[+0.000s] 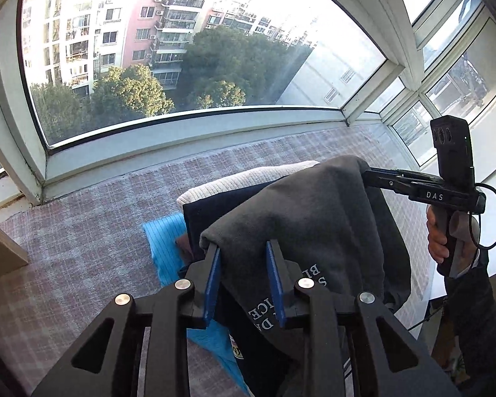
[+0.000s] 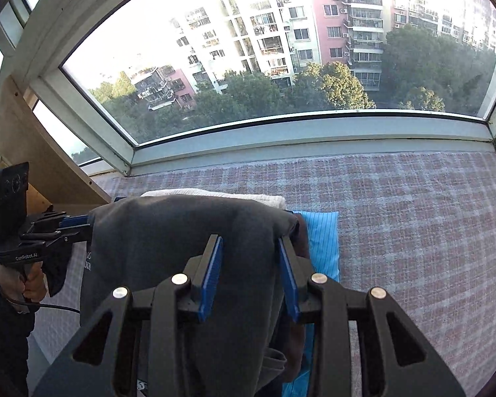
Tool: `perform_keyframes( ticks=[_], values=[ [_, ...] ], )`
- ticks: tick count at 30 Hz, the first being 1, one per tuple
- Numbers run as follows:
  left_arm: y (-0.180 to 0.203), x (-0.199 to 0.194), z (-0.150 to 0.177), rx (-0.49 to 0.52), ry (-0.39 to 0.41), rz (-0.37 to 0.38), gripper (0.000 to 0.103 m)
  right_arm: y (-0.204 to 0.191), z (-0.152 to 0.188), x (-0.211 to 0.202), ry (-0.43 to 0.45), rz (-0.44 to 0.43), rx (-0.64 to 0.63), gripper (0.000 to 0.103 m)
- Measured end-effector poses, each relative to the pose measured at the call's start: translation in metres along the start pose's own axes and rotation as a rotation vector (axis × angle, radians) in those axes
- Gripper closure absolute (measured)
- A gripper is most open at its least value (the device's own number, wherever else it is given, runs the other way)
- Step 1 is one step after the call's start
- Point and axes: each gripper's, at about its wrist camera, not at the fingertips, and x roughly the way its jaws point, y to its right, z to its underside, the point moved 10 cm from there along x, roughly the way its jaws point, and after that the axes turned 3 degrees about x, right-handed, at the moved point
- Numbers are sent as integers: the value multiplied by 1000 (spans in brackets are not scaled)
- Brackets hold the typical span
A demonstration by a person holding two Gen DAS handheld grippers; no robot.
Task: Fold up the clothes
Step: 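Lift the grey sweatshirt with both tools and carry it onto the clothes stack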
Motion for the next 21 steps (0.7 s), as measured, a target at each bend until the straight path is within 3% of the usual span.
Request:
perform_keyframes(
  ticks=[3,6,9,11,14,16,18,21],
  values=[
    [5,-17,-5,21,57,-16,91,-4,2,-6,20,-23,-15,93],
    [17,-32,-14,77,104,-26,92,-8,1,-22,55,-56,-34,93],
    [22,-31,-29,154,111,-82,93,-1,1,-23,63,0,-54,93],
    [12,-15,-38,170,84,-140,92,6,2,-19,56,54,-67,93],
    [-14,15,-32,91,1,-156,91,17,14,-2,11,115,-64,85],
    [-16,10,-25,99,9,-142,89,17,18,-2,6,118,-62,83],
    [-15,-10,-21,86,32,-106,78,19,20,-14,15,136,-67,77],
    [-17,-46,-14,59,76,-62,76,19,25,-43,79,196,-75,77]
  ],
)
